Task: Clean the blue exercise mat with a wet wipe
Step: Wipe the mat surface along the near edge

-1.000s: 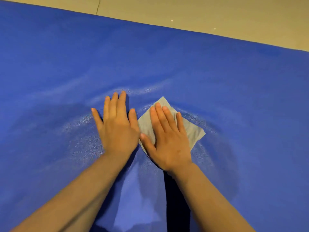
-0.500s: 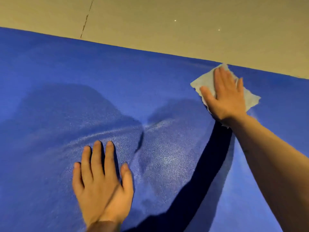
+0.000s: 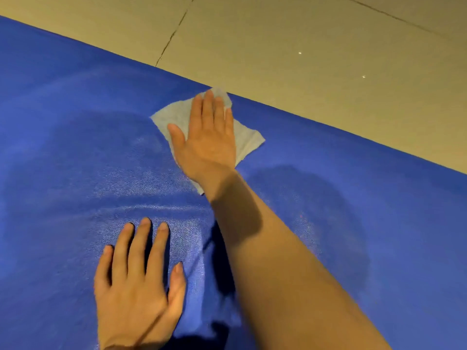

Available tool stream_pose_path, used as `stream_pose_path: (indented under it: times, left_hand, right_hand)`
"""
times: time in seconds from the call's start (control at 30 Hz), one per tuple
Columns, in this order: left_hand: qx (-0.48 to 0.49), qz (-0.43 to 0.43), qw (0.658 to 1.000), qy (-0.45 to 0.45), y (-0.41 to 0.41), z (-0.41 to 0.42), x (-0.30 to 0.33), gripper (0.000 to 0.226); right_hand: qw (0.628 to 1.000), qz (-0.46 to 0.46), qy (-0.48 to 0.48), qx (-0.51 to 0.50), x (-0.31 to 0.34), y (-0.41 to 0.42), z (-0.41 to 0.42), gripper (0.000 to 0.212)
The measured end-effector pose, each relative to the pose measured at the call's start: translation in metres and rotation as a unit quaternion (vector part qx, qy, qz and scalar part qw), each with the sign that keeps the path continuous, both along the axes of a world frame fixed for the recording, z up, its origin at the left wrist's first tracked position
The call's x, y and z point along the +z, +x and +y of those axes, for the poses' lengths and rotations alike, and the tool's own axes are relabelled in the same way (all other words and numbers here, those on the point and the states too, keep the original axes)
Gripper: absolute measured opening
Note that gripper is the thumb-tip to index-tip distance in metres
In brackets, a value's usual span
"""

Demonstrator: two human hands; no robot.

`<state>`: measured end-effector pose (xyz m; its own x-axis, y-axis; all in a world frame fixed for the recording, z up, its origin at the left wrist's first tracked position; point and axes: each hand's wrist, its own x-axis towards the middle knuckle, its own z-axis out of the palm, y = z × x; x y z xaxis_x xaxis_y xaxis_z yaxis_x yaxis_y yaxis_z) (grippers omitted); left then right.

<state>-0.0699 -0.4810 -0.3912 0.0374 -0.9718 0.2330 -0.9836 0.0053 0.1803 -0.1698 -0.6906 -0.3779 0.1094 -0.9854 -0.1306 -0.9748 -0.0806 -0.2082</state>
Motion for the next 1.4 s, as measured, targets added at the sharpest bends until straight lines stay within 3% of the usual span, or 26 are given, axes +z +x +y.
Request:
stream_pose_path:
  times: [0.1,0.3,0.47,0.53,0.67,0.77,0.83,0.93,1.1,1.27,1.4]
  left_hand:
    - [0.011,0.015,1.0,0.016,-0.002,0.001,0.002,0.06]
    - [0.005,0.04,0.999,0.032,-0.003,0.001,0.005,0.062]
    - [0.005,0.039,0.999,0.024,-0.004,0.001,0.006,0.062]
    - [0.001,0.037,0.999,0.023,-0.003,0.0,0.005,0.061]
    - [0.002,0.027,1.0,0.014,-0.002,0.002,0.002,0.06]
    - [0.002,0.02,1.0,0.008,-0.001,0.002,0.001,0.059]
    - [0.005,0.027,1.0,0.015,-0.002,0.002,0.001,0.06]
    - [0.006,0.042,0.999,0.017,-0.003,0.002,0.004,0.061]
    - [-0.006,0.035,0.999,0.014,-0.001,0.003,0.002,0.059]
    - [-0.012,0.0,1.0,0.006,0.002,0.006,-0.002,0.057]
    - [-0.017,-0.011,1.0,0.005,0.004,0.004,-0.002,0.055]
  right_hand:
    - [0.999,0.013,-0.012,0.033,0.0,-0.072,-0.002,0.072]
    - [0.969,0.04,0.005,-0.245,0.012,-0.249,0.061,0.078]
    - [0.896,0.006,0.012,-0.443,0.009,-0.226,0.054,0.074]
    - [0.907,0.012,0.028,-0.421,0.007,-0.18,0.034,0.075]
    - [0.99,0.011,-0.013,-0.141,-0.003,-0.051,0.029,0.071]
    - [0.997,-0.045,-0.063,0.014,-0.009,-0.007,0.044,0.071]
    - [0.99,-0.079,-0.099,0.053,-0.013,-0.028,0.052,0.069]
    - [0.992,-0.04,-0.111,-0.048,-0.011,-0.105,0.053,0.072]
    - [0.963,0.033,-0.002,-0.266,0.006,-0.253,0.073,0.082]
    - [0.944,0.003,-0.013,-0.331,0.0,-0.231,0.14,0.084]
    - [0.949,-0.035,-0.012,-0.312,-0.002,-0.161,0.22,0.076]
